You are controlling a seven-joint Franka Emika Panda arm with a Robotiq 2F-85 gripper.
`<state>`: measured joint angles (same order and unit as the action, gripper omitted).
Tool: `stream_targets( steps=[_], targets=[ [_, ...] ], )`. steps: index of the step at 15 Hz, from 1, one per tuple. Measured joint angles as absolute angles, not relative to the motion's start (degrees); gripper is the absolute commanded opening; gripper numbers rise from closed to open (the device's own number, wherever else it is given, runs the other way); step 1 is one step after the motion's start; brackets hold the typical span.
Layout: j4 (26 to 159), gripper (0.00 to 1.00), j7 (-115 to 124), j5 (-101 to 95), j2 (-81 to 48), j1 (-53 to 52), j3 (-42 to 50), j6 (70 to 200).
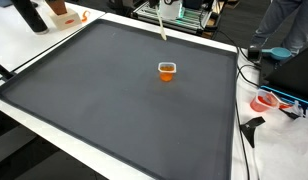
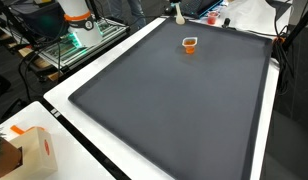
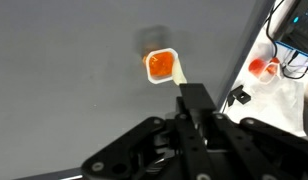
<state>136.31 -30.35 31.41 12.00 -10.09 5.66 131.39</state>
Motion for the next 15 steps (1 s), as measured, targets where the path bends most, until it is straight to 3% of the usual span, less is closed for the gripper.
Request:
stream_targets(
  steps=[9, 15],
  targets=[
    [131.13, 0.03, -52.23, 46.35, -0.07, -6.49, 5.29, 132.25],
    [126.71, 0.03, -60.11, 50.10, -6.65, -1.22, 4.57, 125.98]
  ],
)
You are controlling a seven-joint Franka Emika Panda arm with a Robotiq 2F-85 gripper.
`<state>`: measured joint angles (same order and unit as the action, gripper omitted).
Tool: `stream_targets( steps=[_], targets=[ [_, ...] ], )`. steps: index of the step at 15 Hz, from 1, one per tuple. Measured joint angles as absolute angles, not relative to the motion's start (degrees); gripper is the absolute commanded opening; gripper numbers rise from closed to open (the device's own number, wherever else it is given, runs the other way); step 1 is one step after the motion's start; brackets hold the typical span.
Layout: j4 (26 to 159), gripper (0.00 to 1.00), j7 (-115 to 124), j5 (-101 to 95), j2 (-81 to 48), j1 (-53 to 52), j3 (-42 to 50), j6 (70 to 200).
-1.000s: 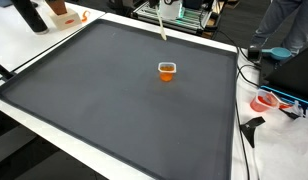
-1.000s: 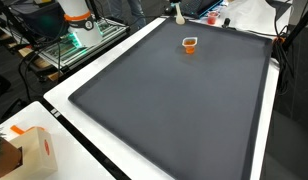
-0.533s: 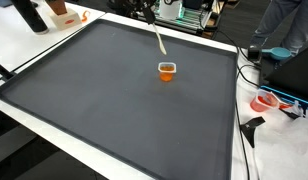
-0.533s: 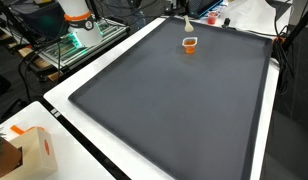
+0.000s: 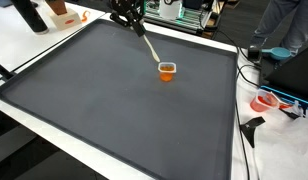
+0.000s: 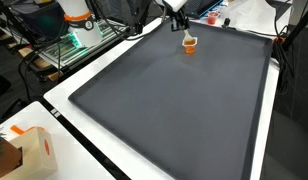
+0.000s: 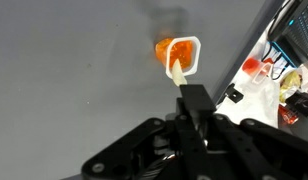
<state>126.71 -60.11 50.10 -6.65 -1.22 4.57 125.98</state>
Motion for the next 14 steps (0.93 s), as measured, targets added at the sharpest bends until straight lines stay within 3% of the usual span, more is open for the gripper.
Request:
stream_targets(
  steps=[14],
  targets=[
    [122.53, 0.03, -62.95, 54.70, -14.07, 5.22, 4.23, 114.02]
  ],
)
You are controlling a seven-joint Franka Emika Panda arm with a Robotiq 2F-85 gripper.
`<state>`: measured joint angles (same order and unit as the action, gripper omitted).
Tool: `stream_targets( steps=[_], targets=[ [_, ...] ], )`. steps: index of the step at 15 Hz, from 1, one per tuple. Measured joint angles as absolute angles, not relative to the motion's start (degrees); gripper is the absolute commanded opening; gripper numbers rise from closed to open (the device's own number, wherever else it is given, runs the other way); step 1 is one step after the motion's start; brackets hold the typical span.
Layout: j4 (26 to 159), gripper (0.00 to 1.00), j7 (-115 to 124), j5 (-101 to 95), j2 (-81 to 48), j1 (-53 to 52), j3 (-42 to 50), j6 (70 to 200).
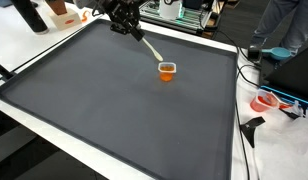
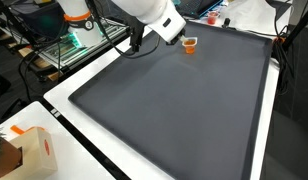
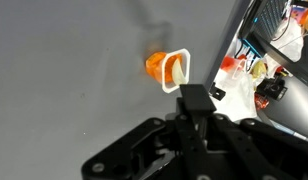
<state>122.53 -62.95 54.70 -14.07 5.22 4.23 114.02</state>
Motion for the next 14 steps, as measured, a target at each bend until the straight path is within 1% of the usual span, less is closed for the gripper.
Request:
stream_targets(
  steps=[3, 8, 14],
  targets=[
    [121.67, 0.03, -60.54, 55.22, -14.73, 5.91, 4.25, 112.02],
    [121.30, 0.03, -53.63, 55.56, -14.65, 5.77, 4.03, 112.36],
    [121.60, 0.03, -42.68, 54.30, -12.83, 3.16, 2.39, 117.68]
  ],
)
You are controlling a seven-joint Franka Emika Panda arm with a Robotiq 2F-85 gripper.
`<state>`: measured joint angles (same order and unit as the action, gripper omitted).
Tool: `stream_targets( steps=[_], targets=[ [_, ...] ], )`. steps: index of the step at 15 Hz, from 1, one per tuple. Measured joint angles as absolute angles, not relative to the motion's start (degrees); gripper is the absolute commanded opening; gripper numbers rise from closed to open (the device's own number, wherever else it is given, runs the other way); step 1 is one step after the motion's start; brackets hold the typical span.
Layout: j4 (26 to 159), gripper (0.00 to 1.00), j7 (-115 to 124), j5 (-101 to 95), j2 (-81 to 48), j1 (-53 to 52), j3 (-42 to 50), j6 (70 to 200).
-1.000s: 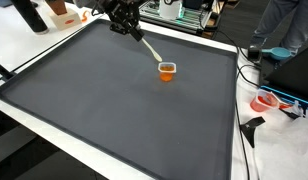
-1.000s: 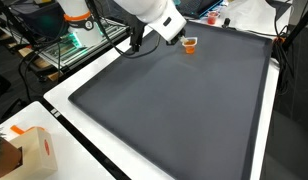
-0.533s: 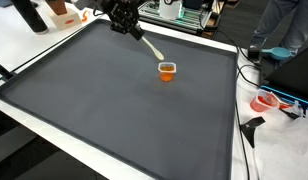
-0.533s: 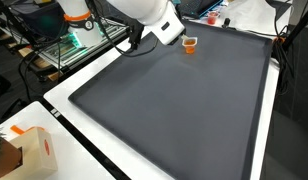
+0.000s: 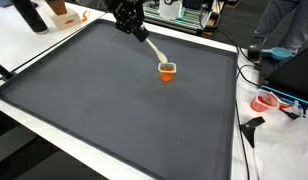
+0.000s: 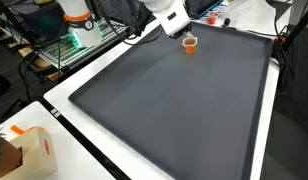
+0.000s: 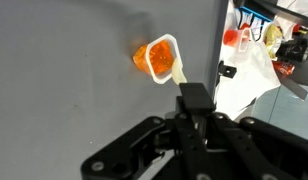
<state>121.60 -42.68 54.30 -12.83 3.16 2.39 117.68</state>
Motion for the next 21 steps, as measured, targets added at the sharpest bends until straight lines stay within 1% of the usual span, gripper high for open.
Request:
stream_targets(
  steps=[6, 12, 16, 17, 21],
  targets=[
    [122.46, 0.03, -27.22, 43.69, -8.55, -1.58, -0.48, 127.10],
    [125.14, 0.03, -10.03, 22.33, -3.83, -5.74, -4.13, 136.98],
    [127.19, 0.03, -0.12, 9.20, -2.17, -7.31, -5.92, 140.65],
    [127.63, 0.13, 1.72, 6.68, -1.72, -7.56, -6.23, 140.90],
    [128.41, 0.13, 2.68, 3.31, -0.55, -7.85, -6.81, 140.96]
  ],
)
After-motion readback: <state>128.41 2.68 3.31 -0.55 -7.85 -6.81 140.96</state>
